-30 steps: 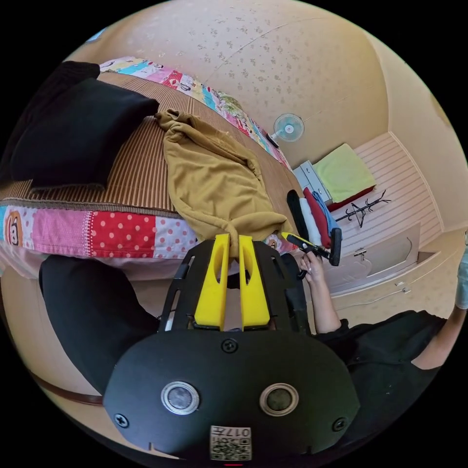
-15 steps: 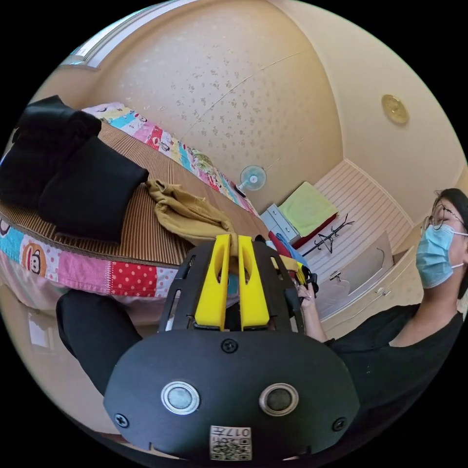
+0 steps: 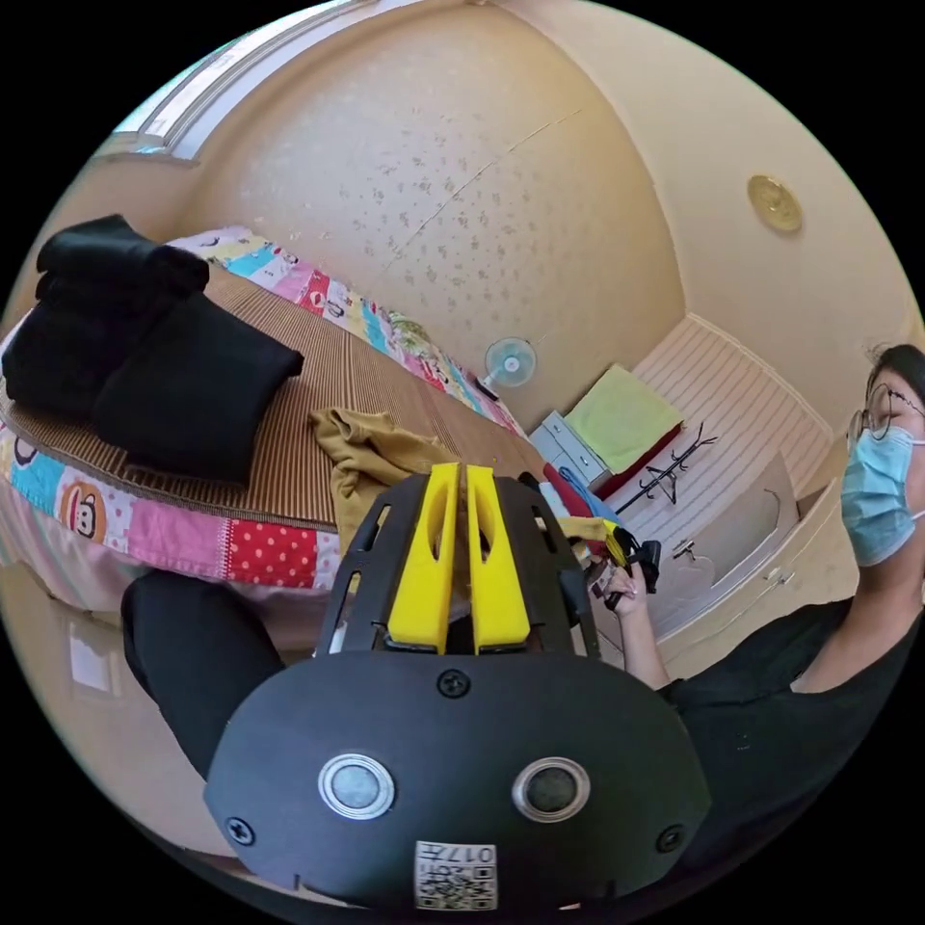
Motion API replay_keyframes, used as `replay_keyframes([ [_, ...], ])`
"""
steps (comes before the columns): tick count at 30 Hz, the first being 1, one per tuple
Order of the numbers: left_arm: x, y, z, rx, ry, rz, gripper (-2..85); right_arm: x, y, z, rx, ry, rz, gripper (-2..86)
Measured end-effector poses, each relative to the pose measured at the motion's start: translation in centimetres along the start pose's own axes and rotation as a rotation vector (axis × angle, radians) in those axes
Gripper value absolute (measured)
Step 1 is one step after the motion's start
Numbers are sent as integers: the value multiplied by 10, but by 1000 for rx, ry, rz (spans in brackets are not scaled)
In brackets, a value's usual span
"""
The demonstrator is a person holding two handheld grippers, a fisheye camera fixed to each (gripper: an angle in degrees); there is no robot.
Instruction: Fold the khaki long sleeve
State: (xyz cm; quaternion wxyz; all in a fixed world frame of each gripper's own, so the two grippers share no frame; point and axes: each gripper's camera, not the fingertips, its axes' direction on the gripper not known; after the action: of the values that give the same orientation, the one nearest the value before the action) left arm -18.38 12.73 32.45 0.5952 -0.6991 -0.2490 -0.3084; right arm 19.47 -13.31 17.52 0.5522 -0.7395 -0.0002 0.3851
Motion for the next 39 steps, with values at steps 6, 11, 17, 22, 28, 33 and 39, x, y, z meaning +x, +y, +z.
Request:
replay_keyframes([
  [6, -4, -8, 20, 41, -33, 14, -9, 9, -17, 25, 16, 94, 49, 26],
  [11, -11, -94, 59, 40, -47, 70, -8, 6, -97, 66, -13, 236, 21, 29],
  [17, -59, -228, 157, -12, -258, 0, 16, 50, -227, 158, -71, 455, 41, 56],
  [22, -83, -217, 177, -17, -140, -13, 52, 28, -215, 191, -97, 514, -59, 113],
  [28, -114, -156, 241, -257, -90, -69, 80, 70, -146, 216, -199, 743, 30, 103],
  [33, -125, -136, 272, -325, -32, -60, 70, 100, -114, 237, -298, 735, 105, 99],
  [39, -144, -134, 196, -41, -176, -117, -5, 78, -139, 238, -221, 797, 129, 91],
])
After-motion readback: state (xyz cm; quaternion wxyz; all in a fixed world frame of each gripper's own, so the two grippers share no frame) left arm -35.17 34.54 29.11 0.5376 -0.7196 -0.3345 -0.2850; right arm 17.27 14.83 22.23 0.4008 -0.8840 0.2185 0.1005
